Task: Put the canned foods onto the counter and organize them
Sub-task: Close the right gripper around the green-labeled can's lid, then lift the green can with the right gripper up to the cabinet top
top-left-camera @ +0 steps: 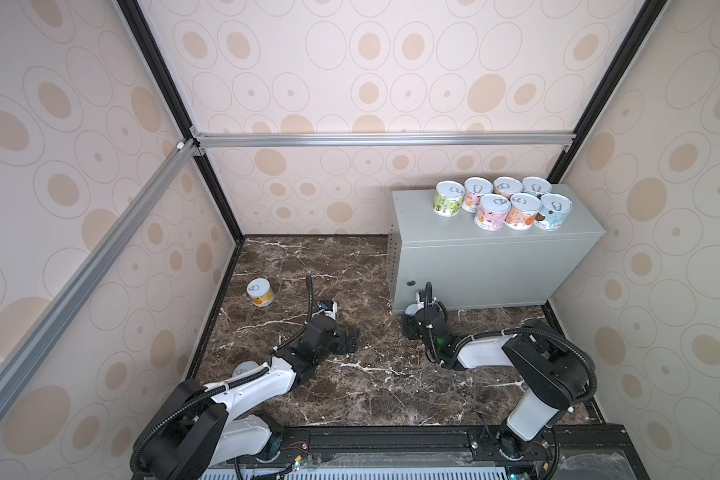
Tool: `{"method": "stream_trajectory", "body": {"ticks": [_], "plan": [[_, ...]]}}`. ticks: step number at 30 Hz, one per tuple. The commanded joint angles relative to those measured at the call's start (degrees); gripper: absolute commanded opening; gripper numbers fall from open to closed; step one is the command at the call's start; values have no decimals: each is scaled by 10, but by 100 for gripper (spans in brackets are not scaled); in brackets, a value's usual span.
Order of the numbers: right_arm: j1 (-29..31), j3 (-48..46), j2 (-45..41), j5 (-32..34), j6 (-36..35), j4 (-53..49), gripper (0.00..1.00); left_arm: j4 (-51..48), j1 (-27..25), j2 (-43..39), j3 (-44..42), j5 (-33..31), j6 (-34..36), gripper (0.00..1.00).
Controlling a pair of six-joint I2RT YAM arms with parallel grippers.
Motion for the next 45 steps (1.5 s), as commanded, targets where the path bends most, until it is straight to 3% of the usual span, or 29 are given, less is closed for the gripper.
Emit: {"method": "stream_trajectory", "body": {"ticks": [1,9,18,32,39,45], "plan": [[10,-5,-43,2,-7,3,55,-4,-3,-20,1,-4,-13,99],[17,-6,-92,-54,-10,-61,54,-29,-2,-63,-6,-22,-6,99],[45,33,-188,-96,-48,-203,54,-57,-2,-95,0,-26,0,99],[71,157,-319,-141,-90,-431,53,-109,-1,-121,70,-28,34,99],[71,235,-360,-97,-99,-503,52,-140,-1,-129,111,-36,61,99],[70,343,-340,-67,-113,-587,52,-172,0,-137,154,-53,87,99]]}}
